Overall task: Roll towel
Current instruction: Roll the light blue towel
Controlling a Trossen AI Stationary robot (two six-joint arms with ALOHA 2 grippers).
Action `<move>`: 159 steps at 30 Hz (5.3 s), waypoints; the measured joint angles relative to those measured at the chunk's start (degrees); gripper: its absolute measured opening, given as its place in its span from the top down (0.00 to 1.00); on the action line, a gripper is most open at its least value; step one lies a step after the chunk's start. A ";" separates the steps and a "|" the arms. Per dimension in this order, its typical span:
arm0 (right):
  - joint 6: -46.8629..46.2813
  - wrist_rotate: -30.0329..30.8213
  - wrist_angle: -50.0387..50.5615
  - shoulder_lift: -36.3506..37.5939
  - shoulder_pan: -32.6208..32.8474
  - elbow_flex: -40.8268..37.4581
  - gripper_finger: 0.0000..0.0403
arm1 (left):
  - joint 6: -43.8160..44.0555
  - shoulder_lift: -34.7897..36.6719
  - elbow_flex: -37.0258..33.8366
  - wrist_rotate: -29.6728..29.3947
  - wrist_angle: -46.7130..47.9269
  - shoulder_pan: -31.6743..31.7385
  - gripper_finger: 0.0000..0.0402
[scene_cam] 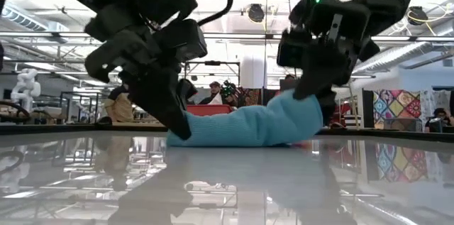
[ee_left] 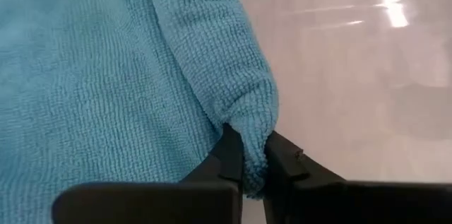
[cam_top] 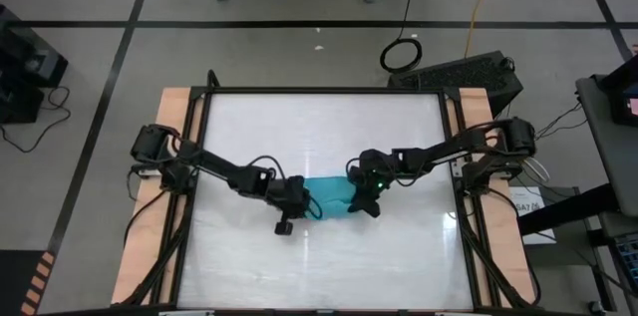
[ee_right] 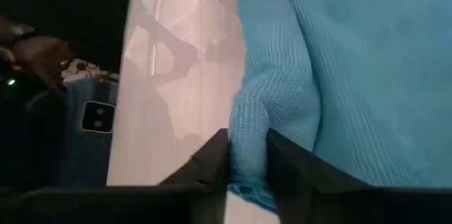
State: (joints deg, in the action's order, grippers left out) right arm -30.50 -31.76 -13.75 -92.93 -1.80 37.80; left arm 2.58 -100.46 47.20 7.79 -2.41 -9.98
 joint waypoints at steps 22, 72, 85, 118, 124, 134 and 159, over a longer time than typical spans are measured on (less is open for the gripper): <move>36.19 38.85 9.71 7.39 18.83 0.07 0.46 | 9.21 0.01 -0.04 26.23 -1.92 10.34 0.95; 0.25 4.97 2.13 -4.84 3.38 -0.07 0.97 | -8.72 9.92 0.03 -15.77 5.62 -6.56 0.57; -4.24 -1.27 1.63 -4.84 -0.34 -0.07 0.97 | -9.92 9.06 -0.26 -27.47 3.48 -11.32 0.54; 1.42 -2.75 1.99 -2.90 -0.37 0.07 0.78 | -9.03 -1.47 -1.40 -3.74 -2.66 0.34 0.95; 11.58 3.08 8.36 2.11 0.97 0.09 0.56 | -4.43 -1.64 -1.50 14.00 -2.59 4.64 0.95; 28.97 18.44 10.39 7.79 8.02 0.09 0.47 | 0.21 -1.72 -1.57 23.80 -1.99 9.46 0.95; 37.29 42.51 8.08 2.93 22.42 0.09 0.51 | 11.70 -6.96 -0.59 32.80 -1.89 12.96 0.96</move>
State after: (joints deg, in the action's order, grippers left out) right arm 6.79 10.75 -5.67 -90.00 20.62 37.89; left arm 14.28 -107.42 46.61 40.60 -4.29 2.98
